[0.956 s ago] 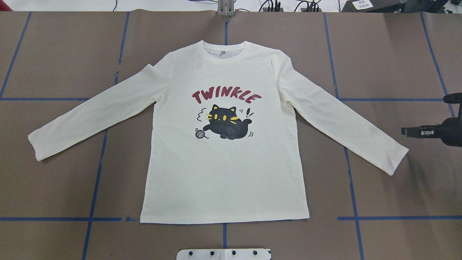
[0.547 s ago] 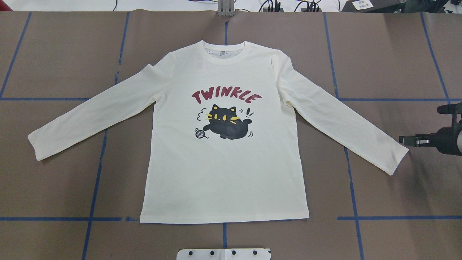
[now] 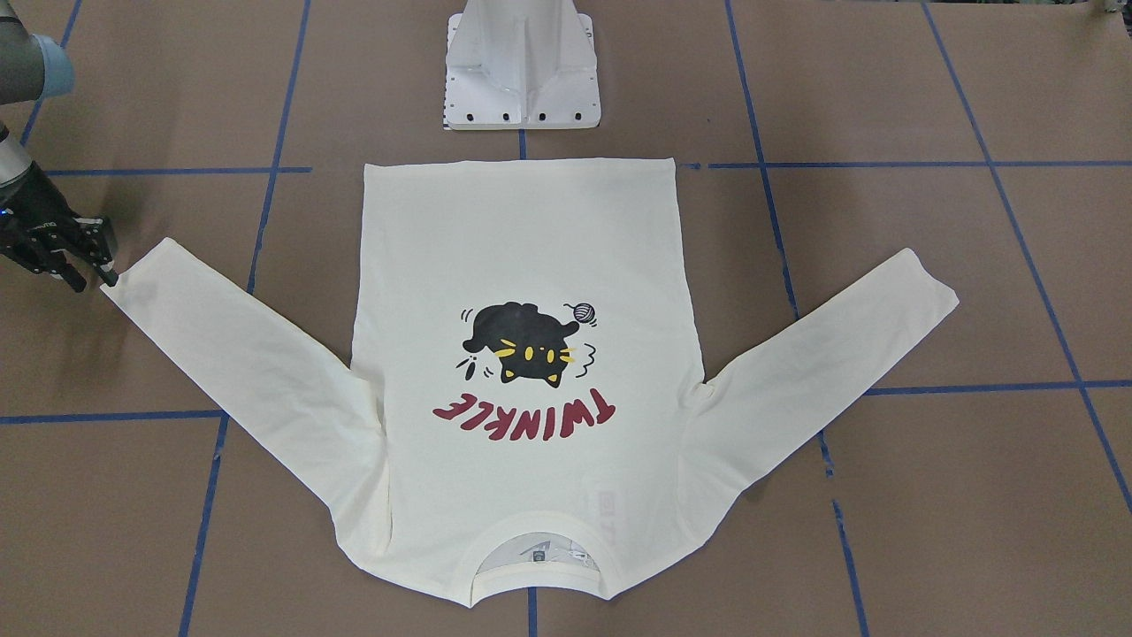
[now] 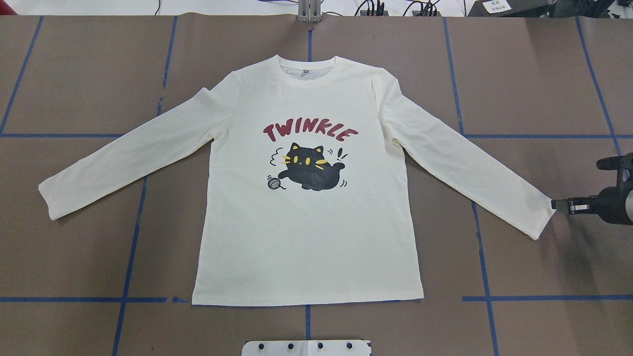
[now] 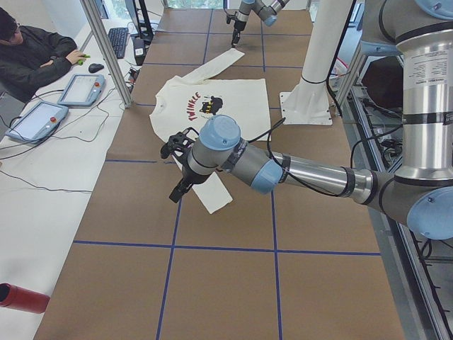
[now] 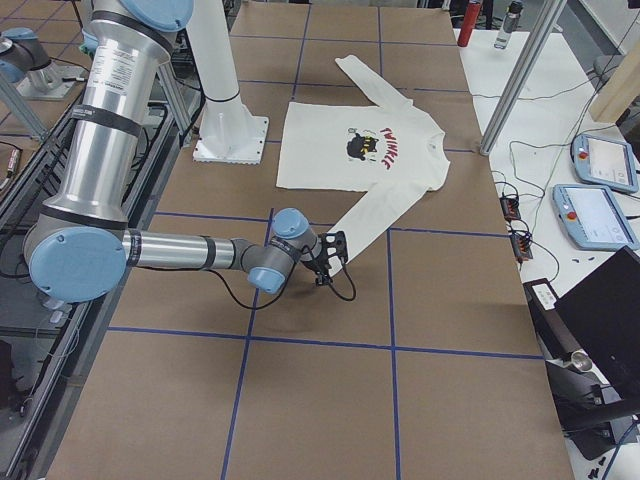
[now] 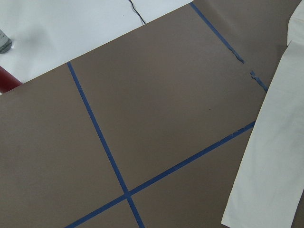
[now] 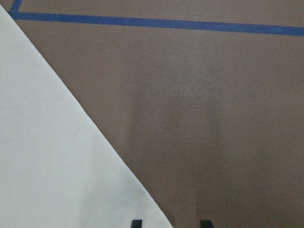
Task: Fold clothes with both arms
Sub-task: 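Grasp the cuff of the sleeve nearest the right gripper with the right gripper, then fold the held sleeve across the shirt chest toward the other sleeve, release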
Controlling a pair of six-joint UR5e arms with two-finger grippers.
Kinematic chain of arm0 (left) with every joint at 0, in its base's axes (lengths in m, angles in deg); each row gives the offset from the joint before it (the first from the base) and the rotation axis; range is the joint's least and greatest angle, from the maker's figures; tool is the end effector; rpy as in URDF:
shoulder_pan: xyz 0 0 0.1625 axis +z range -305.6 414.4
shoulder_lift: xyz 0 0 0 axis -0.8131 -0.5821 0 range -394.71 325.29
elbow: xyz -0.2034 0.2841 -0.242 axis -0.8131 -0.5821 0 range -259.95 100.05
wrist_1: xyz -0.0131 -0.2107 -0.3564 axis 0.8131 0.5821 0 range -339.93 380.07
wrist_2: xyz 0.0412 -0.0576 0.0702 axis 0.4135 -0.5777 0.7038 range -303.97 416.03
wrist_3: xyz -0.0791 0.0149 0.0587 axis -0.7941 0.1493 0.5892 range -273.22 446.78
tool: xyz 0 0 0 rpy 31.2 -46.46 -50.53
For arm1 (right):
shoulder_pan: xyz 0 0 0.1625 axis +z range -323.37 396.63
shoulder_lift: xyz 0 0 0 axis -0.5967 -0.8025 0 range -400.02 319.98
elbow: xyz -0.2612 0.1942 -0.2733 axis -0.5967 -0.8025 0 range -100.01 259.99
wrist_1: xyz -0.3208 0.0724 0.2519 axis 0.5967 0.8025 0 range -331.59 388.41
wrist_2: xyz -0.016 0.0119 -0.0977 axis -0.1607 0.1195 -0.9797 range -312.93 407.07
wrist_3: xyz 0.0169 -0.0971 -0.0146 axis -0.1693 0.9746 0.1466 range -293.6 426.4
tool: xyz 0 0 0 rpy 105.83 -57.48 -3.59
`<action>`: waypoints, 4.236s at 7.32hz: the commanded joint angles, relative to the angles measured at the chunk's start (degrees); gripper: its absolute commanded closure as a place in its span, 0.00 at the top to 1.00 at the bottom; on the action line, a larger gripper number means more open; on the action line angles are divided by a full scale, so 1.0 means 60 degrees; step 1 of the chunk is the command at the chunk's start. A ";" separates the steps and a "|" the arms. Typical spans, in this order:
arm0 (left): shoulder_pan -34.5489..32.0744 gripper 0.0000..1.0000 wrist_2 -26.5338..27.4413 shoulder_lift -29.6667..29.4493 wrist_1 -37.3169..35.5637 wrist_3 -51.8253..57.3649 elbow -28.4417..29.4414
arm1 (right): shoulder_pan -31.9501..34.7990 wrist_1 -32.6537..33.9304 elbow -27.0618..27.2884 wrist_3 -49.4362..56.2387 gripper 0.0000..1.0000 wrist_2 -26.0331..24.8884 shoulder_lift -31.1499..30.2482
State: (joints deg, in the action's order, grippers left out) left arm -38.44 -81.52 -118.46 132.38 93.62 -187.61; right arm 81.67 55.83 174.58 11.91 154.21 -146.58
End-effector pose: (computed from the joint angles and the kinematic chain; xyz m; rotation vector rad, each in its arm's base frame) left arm -0.0825 -0.4550 0.5081 0.6209 0.7569 0.3080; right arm -0.2086 -0.3561 0.6345 0.3533 -0.8488 0.0223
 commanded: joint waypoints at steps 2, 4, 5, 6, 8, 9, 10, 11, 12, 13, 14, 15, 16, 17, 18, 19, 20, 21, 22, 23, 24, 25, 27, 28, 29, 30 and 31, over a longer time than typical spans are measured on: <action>-0.0010 1.00 0.0000 0.0013 0.0046 0.0004 0.0012 | -0.0138 0.0000 -0.0048 0.0000 0.50 -0.0015 0.0106; -0.0010 1.00 0.0015 0.0013 0.0046 0.0019 0.0027 | -0.0138 0.0000 -0.0078 0.0015 0.50 -0.0029 0.0137; -0.0010 1.00 0.0015 0.0013 0.0046 0.0019 0.0013 | -0.0138 0.0000 -0.0092 0.0030 0.47 -0.0029 0.0137; -0.0010 1.00 0.0015 0.0013 0.0046 0.0019 0.0012 | -0.0138 0.0000 -0.0093 0.0030 0.33 -0.0015 0.0151; -0.0054 1.00 0.0015 0.0013 0.0046 0.0033 0.0012 | -0.0138 0.0000 -0.0078 0.0088 0.00 -0.0015 0.0151; -0.0054 1.00 0.0015 0.0013 0.0046 0.0048 -0.0002 | -0.0138 0.0000 -0.0063 0.0190 0.00 0.0014 0.0166; -0.0069 1.00 0.0015 0.0013 0.0046 0.0048 -0.0002 | -0.0123 0.0014 0.0038 0.0191 0.00 0.0073 0.0238; -0.0083 1.00 0.0000 0.0013 0.0046 0.0033 -0.0002 | -0.0036 0.0246 0.0344 0.0205 0.00 0.0189 0.0297; -0.0083 1.00 0.0015 0.0013 0.0046 0.0019 -0.0002 | 0.0139 0.1017 0.0854 0.0206 0.00 0.0335 0.0341; -0.0083 1.00 0.0015 0.0013 0.0046 0.0004 -0.0002 | 0.0198 0.2490 0.1904 0.0206 0.00 0.0351 0.0487; -0.0098 1.00 0.0015 0.0013 0.0061 0.0004 0.0012 | 0.0301 0.4404 0.2857 0.0206 0.00 0.0337 0.1170; -0.0098 1.00 0.0015 0.0013 0.0047 -0.0010 0.0012 | 0.0360 0.6236 0.3243 0.0177 0.00 0.0264 0.2351; -0.0098 1.00 0.0015 0.0013 0.0046 -0.0025 0.0012 | 0.0389 0.7763 0.3218 0.0133 0.00 0.0220 0.3726; -0.0098 1.00 0.0015 0.0013 0.0046 -0.0025 0.0027 | 0.0462 0.9402 0.3174 0.0118 0.00 0.0205 0.5103; -0.0098 1.00 0.0015 0.0028 0.0046 -0.0025 0.0056 | 0.0521 1.1217 0.3000 0.0074 0.00 0.0161 0.6886; -0.0127 1.00 0.0015 0.0028 0.0032 -0.0040 0.0056 | 0.0521 1.2294 0.2462 0.0030 0.00 -0.0071 0.8499; -0.0127 1.00 0.0015 0.0028 0.0032 -0.0040 0.0085 | 0.0507 1.2188 0.1659 0.0044 0.00 -0.0247 0.9646; -0.0156 1.00 0.0029 0.0028 0.0032 -0.0040 0.0115 | 0.0492 1.2028 0.0549 0.0030 0.00 -0.0525 1.1021; -0.0200 1.00 0.0029 0.0013 0.0032 -0.0054 0.0115 | 0.0463 1.1925 -0.1101 -0.0057 0.00 -0.0614 1.2630; -0.0201 1.00 0.0029 0.0013 0.0032 -0.0055 0.0115 | 0.0332 1.1373 -0.2611 -0.0406 0.00 -0.0659 1.3647; -0.0215 1.00 0.0029 0.0013 0.0032 -0.0069 0.0130 | -0.0177 1.0410 -0.3990 -0.0758 0.00 -0.1428 1.4324; -0.0215 1.00 0.0029 0.0028 0.0017 -0.0069 0.0159 | -0.0921 0.9516 -0.5367 -0.1225 0.00 -0.2480 1.4925; -0.0215 1.00 0.0029 0.0013 0.0017 -0.0069 0.0232 | -0.2445 0.8675 -0.6431 -0.2176 0.00 -0.4195 1.5281; -0.0215 1.00 0.0044 0.0013 0.0017 -0.0069 0.0261 | -0.2757 0.8599 -0.7349 -0.2719 0.00 -0.4407 1.5994; -0.0215 1.00 0.0029 0.0013 0.0003 -0.0069 0.0261 | -0.2861 0.8294 -0.7924 -0.2956 0.00 -0.4409 1.6378; -0.0215 1.00 0.0044 0.0013 0.0017 -0.0069 0.0261 | -0.2862 0.8117 -0.8002 -0.3060 0.00 -0.4409 1.6454; -0.0215 1.00 0.0044 0.0028 0.0003 -0.0069 0.0261 | -0.2833 0.8115 -0.8032 -0.3061 0.01 -0.4409 1.6600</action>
State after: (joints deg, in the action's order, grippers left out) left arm -39.73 -81.28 -118.37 132.44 93.20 -186.06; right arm 64.75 105.15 127.34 -5.91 127.90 -48.24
